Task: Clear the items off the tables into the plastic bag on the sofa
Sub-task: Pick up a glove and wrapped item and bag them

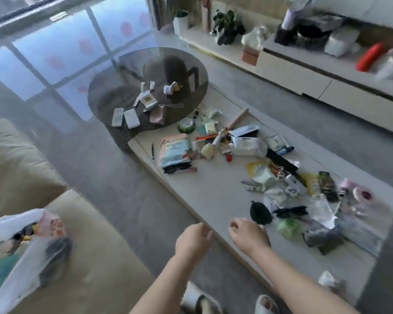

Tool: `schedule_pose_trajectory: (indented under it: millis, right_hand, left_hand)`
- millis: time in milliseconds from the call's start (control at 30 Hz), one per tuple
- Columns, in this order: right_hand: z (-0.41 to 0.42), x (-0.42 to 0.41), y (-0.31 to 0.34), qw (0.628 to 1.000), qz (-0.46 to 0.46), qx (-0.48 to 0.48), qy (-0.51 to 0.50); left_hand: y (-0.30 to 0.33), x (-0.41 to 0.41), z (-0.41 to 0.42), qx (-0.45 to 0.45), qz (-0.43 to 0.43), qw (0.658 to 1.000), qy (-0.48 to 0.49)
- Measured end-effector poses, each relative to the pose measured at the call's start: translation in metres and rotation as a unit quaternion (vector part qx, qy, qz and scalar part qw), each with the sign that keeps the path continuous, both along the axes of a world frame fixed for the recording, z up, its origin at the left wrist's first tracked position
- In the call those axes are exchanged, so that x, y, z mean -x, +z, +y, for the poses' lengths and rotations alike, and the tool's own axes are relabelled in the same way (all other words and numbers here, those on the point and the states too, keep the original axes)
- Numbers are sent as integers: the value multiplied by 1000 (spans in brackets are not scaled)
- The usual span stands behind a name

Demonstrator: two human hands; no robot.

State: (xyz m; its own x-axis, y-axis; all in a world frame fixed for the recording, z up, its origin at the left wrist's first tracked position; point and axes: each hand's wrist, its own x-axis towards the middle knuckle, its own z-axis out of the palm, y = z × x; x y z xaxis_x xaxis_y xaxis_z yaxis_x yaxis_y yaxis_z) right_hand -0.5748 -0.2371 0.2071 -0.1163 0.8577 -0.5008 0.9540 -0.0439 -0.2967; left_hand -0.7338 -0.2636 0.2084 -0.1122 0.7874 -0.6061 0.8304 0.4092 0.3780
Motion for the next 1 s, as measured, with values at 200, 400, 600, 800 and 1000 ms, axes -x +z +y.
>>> schedule_pose_trajectory:
  millis: [200, 400, 600, 800, 1000]
  right_hand:
    - [-38, -134, -9, 996, 16, 5, -89]
    - [-85, -244, -25, 986, 15, 37, -163]
    - [-118, -309, -60, 961, 43, 104, -252]
    - [-122, -343, -117, 940, 74, 120, -312]
    - [-120, -353, -184, 925, 34, 138, -352]
  left_hand:
    - [0, -131, -14, 12, 2, 998, -56]
    - [-13, -236, -39, 55, 7, 993, -104]
    - [-38, -288, -53, 101, 32, 985, -134]
    - [-91, -317, -32, 118, 34, 984, -127]
    - [-163, -344, -14, 108, 15, 982, -154]
